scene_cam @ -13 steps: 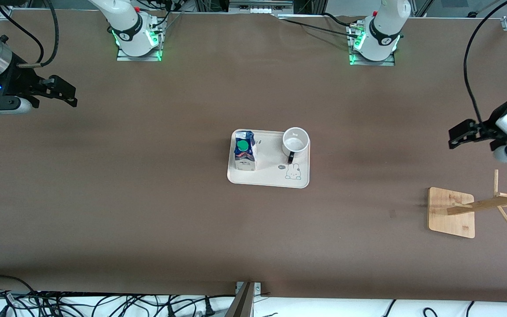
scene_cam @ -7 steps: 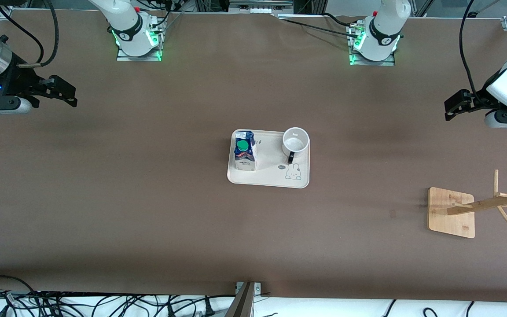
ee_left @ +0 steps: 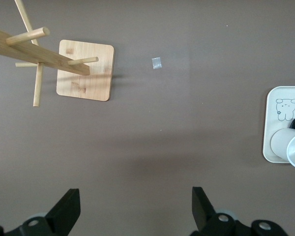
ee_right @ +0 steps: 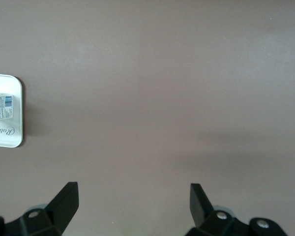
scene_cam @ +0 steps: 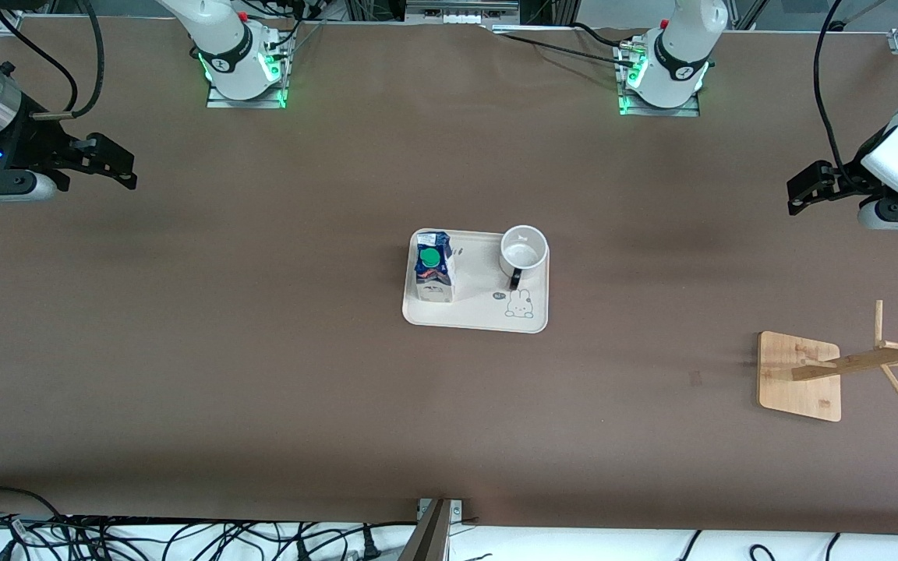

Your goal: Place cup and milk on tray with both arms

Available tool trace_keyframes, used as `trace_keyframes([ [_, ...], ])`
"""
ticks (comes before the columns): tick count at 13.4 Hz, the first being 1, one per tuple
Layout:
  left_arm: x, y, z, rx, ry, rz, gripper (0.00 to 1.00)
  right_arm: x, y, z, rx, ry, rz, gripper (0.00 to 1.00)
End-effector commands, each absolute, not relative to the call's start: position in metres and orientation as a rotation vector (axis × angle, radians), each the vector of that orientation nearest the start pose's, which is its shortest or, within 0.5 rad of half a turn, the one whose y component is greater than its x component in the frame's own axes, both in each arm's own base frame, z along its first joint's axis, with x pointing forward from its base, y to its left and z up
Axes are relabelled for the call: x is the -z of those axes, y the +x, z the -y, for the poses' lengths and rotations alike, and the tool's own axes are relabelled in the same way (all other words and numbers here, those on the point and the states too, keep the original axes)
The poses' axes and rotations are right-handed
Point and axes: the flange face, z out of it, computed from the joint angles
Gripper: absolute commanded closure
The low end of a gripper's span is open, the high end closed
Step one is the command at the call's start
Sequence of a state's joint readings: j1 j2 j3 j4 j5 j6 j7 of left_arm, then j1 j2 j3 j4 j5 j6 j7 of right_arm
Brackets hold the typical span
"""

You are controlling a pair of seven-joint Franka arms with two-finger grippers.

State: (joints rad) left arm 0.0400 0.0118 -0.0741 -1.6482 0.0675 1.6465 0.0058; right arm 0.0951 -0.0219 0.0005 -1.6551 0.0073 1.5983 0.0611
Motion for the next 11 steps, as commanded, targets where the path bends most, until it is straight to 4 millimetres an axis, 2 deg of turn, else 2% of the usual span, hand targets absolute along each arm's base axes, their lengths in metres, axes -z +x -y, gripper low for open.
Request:
trace_keyframes([
  [1, -0.5951, 0.5801, 0.0163, 0.001, -3.092, -0.092, 0.00, -0.6034, 0.5446, -0.0532, -0.060, -3.141, 0.043, 0.00],
  [11, -0.5948, 0.5816, 0.0156, -0.004, -3.095, -0.094, 0.00, -0.6041, 0.5446, -0.0540, -0.058, -3.141, 0.048, 0.00],
])
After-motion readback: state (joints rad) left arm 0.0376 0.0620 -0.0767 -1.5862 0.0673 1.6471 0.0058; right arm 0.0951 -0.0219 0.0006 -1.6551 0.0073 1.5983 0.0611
